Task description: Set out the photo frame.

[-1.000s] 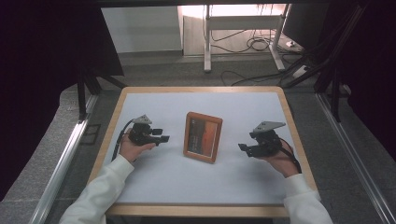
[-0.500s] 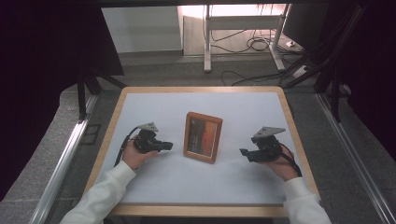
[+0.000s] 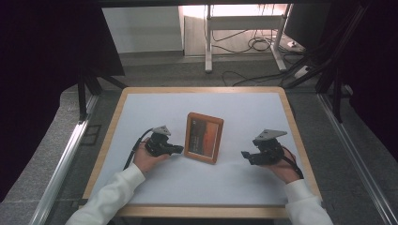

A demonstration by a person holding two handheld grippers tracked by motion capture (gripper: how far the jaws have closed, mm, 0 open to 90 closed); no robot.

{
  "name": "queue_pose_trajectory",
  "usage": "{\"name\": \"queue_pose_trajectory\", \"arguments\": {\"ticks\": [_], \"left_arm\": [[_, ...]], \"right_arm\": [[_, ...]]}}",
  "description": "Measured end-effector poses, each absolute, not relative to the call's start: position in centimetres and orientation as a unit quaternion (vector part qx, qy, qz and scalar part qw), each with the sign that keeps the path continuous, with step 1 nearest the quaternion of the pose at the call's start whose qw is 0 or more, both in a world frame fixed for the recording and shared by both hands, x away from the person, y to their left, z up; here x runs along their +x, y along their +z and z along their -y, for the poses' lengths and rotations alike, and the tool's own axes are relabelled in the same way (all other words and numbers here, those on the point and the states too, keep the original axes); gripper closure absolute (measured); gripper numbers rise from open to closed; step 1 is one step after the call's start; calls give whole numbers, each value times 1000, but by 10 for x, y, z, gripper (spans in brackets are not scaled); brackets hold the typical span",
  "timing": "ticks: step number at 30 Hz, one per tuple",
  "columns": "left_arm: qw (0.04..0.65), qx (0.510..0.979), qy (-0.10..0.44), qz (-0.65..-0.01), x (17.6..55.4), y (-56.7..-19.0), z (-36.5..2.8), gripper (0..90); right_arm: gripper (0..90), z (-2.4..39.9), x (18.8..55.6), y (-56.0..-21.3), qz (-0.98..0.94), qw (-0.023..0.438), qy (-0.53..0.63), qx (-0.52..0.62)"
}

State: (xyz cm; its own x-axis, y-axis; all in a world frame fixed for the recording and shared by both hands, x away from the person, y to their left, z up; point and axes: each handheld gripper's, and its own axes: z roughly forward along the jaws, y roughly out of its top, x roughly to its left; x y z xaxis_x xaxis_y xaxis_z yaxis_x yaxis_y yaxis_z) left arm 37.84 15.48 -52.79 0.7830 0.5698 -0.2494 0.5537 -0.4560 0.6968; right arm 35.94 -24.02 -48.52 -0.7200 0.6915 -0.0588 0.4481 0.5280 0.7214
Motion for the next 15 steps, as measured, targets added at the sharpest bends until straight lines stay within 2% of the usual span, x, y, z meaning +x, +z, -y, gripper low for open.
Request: {"name": "queue_pose_trajectory", "arguments": {"ticks": [15], "left_arm": [[400, 859, -3, -321, 375, -531, -154, 896]], "right_arm": [[316, 248, 361, -488, -855, 169, 355, 338]]}}
